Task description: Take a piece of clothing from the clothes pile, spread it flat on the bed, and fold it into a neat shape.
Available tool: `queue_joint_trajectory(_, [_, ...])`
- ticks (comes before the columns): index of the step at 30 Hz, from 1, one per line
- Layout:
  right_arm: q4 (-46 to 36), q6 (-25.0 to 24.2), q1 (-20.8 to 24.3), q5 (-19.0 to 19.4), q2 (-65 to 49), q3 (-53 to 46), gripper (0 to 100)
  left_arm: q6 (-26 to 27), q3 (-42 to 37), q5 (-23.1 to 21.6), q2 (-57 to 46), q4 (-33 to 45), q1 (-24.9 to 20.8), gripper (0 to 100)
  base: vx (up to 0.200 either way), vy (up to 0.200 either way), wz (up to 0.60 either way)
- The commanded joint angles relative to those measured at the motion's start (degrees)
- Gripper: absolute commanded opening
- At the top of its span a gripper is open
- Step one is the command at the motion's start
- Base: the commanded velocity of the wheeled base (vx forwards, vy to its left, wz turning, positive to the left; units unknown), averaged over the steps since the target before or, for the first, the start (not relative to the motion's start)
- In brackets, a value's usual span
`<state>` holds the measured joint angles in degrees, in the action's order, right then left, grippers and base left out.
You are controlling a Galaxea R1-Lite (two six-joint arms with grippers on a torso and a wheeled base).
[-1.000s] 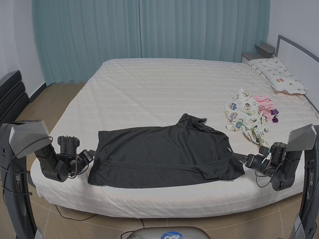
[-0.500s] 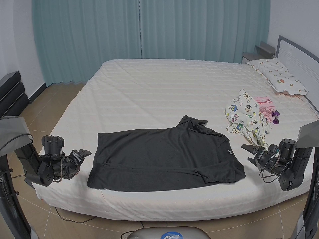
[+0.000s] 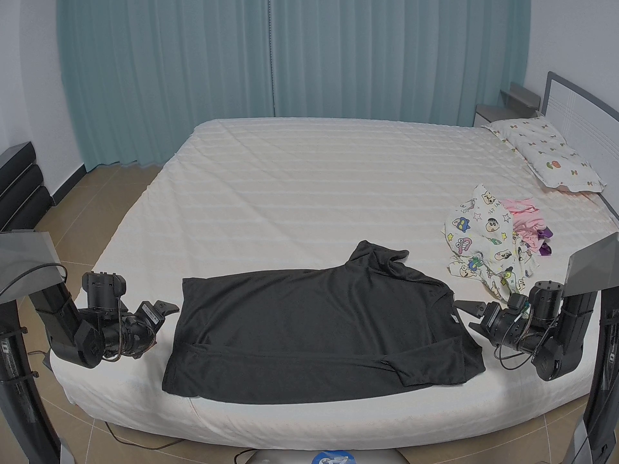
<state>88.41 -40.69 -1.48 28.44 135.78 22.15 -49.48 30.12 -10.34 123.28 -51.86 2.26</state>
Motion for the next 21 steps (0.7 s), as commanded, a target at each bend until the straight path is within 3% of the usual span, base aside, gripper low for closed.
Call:
queue_joint_trajectory(1, [-0.25,1.76,1.21,0.04,1.95,-0.97,100,0.00,-0.50,-0.03,1.17,-0.08,0.03,100,0.000,0.000,0.00])
queue_joint_trajectory(21, [0.45,9.32,2.53,-0.84,-0.34,-5.80,100,0.17,-0.06,-0.03,2.49,-0.17,0.03,100,0.000,0.000,0.00])
